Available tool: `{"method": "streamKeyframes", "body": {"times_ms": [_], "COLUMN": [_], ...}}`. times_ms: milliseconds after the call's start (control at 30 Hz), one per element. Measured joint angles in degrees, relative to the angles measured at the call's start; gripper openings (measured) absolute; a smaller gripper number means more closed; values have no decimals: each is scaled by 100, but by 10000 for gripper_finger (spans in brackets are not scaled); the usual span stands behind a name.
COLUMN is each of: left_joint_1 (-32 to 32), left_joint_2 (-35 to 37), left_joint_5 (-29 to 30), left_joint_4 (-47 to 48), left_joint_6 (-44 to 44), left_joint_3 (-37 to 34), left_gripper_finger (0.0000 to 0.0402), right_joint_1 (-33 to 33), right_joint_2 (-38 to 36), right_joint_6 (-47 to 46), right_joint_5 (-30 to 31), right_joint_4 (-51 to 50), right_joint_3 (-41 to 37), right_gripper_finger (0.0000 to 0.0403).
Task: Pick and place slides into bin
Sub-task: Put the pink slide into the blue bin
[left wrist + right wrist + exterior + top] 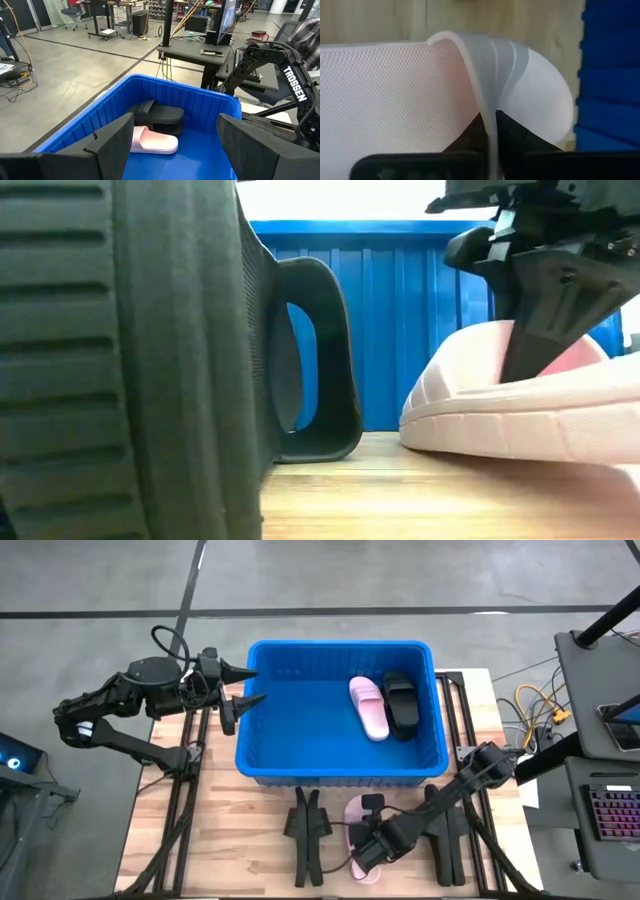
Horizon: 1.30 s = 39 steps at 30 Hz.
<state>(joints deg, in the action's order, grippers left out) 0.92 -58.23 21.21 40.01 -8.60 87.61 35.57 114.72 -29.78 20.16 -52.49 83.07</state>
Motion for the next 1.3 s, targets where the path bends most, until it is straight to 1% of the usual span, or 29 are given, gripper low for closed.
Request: {"method": "streamKeyframes", "body": {"times_ms": [133,300,467,633,800,900,1000,1100,1167,1233,1300], "left_joint_1": [-1,-2,-5,-5,-3,-3,-3,-3,-3,-3,-3], "left_joint_2": [3,1,-1,-1,-6,-12,-19,-25,-25,-17,-12], "left_joint_5": [0,0,0,2,0,2,2,2,4,15,23], "left_joint_4": [-1,0,-1,-3,-3,-2,-5,-95,-240,-406,-526], "left_joint_6": [0,0,0,0,0,-2,-2,-2,3,14,46], "left_joint_3": [0,0,0,0,0,0,0,0,2,7,7], "left_gripper_finger": [272,272,272,272,272,272,272,272,272,272,272], "right_joint_1": [-2,4,-9,-87,-234,-347,-535,-904,-1209,-1554,-1946], "right_joint_2": [-196,-684,-1269,-1883,-2420,-2756,-3060,-3348,-3525,-3674,-3795], "right_joint_6": [-21,-22,-20,-20,31,220,486,530,730,1115,1506], "right_joint_5": [-497,-898,-1029,-942,-255,200,494,505,483,333,61], "right_joint_4": [-40,-166,-215,-195,-134,-75,-105,-154,-207,-223,-221], "right_joint_3": [1,196,445,689,889,951,951,946,946,946,946], "right_gripper_finger": [12,10,10,9,9,9,9,9,9,9,9]}}
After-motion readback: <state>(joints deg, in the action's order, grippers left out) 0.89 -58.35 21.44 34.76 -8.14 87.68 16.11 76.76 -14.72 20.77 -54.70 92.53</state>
